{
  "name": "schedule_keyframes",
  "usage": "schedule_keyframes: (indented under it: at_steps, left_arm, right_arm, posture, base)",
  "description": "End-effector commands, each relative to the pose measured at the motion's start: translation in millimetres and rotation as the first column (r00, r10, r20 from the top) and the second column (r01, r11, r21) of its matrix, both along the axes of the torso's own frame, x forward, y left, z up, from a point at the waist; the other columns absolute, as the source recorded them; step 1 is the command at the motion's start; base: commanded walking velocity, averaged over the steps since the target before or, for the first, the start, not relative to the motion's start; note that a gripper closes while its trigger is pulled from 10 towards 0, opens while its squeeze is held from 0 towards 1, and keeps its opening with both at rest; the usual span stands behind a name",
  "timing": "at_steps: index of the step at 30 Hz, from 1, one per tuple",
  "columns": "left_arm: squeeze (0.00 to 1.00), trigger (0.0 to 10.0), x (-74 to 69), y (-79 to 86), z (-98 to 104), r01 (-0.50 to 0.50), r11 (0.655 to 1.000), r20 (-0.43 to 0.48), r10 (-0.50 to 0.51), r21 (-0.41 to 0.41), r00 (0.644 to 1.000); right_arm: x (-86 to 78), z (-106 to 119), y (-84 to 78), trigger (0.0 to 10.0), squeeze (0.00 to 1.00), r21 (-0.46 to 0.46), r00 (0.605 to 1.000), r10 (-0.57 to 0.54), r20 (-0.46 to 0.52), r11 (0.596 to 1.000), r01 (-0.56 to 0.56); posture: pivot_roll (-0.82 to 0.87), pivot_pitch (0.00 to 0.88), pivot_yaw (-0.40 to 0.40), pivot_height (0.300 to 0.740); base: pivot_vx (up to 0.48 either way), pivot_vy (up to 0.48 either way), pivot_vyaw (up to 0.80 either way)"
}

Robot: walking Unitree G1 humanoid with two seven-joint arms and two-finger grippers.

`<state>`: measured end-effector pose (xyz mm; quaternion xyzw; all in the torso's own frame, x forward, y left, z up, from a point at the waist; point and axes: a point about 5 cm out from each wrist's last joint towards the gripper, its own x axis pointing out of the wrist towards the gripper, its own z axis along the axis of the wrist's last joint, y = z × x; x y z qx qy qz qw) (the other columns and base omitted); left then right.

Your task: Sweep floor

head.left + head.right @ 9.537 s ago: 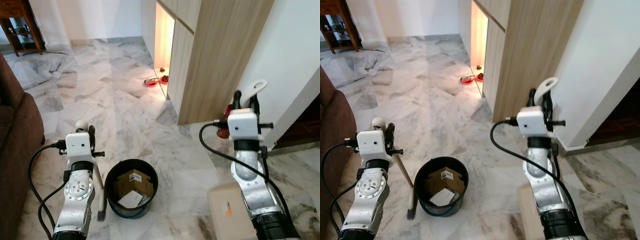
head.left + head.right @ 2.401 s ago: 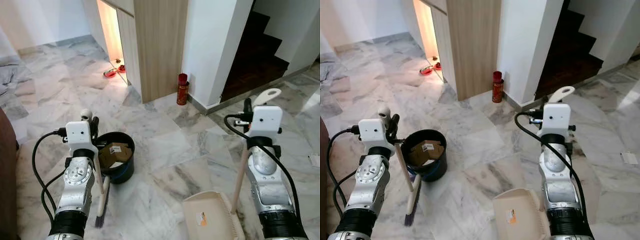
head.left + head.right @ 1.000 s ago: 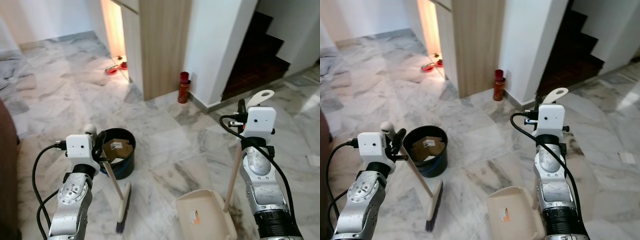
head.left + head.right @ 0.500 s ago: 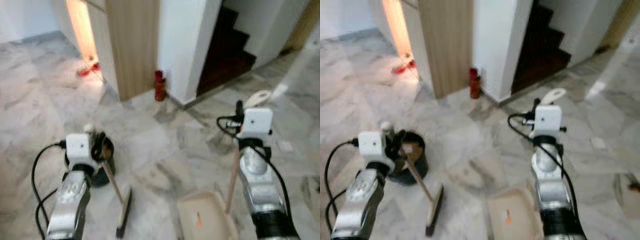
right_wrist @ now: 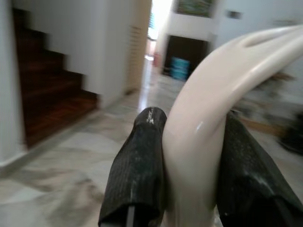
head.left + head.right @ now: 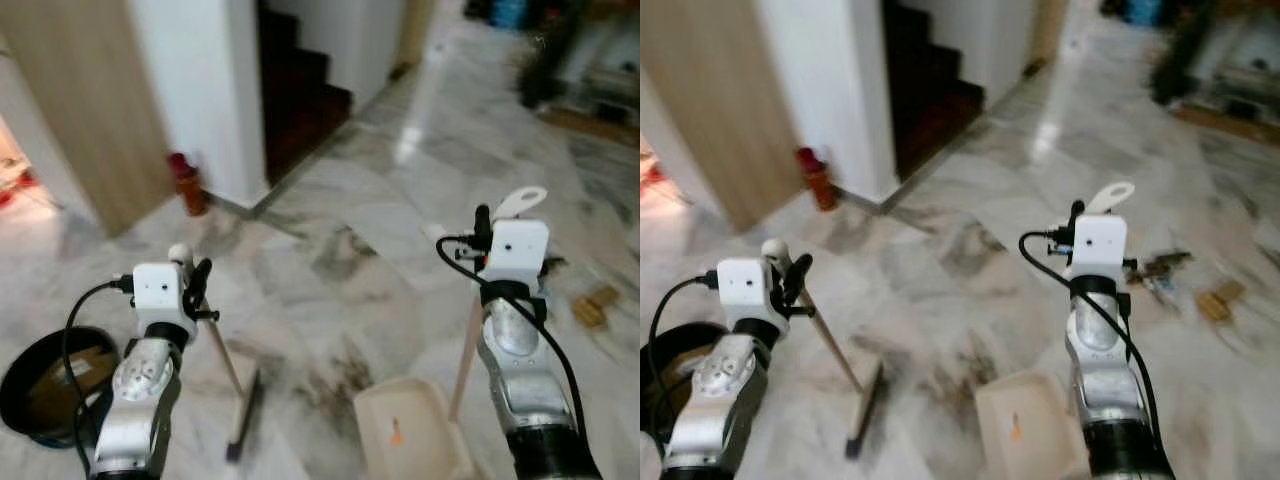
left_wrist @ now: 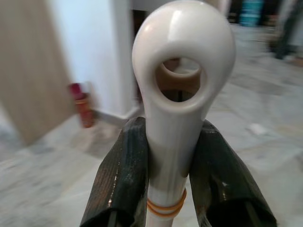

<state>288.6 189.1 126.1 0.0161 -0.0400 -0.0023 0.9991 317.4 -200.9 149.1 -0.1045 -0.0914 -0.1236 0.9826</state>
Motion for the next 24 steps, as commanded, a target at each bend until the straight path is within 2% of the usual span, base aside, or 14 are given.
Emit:
schedule_keyframes:
  at_steps: [1,14,24]
  left_arm:
    - [0.00,10.0,2.6,3.0,8.5,-0.005,1.000,0.039,0.004,0.006,0.999]
    - [0.00,10.0,5.2,-0.2,10.8,0.000,1.000,0.051,0.001,-0.011,0.999]
    - [0.00,10.0,4.8,-6.0,10.7,-0.005,1.000,0.057,0.005,0.004,0.998]
  right_arm:
    - [3.2,13.8,5.9,10.0,0.00,-0.013,0.999,0.020,0.050,1.000,-0.019]
    - [4.1,13.9,7.3,10.0,0.00,-0.013,0.999,0.021,0.050,1.000,-0.021]
    - [3.0,12.9,16.9,10.0,0.00,-0.013,0.998,0.042,0.052,0.999,-0.041]
  posture:
    - [-0.06,0.000,0.007,0.740]
    - [-0.06,0.000,0.006,0.740]
    - [-0.07,0.000,0.006,0.740]
  base:
    - [0.000,0.000,-0.80]
    - [0.000,0.000,-0.80]
    - [0.024,0.000,0.00]
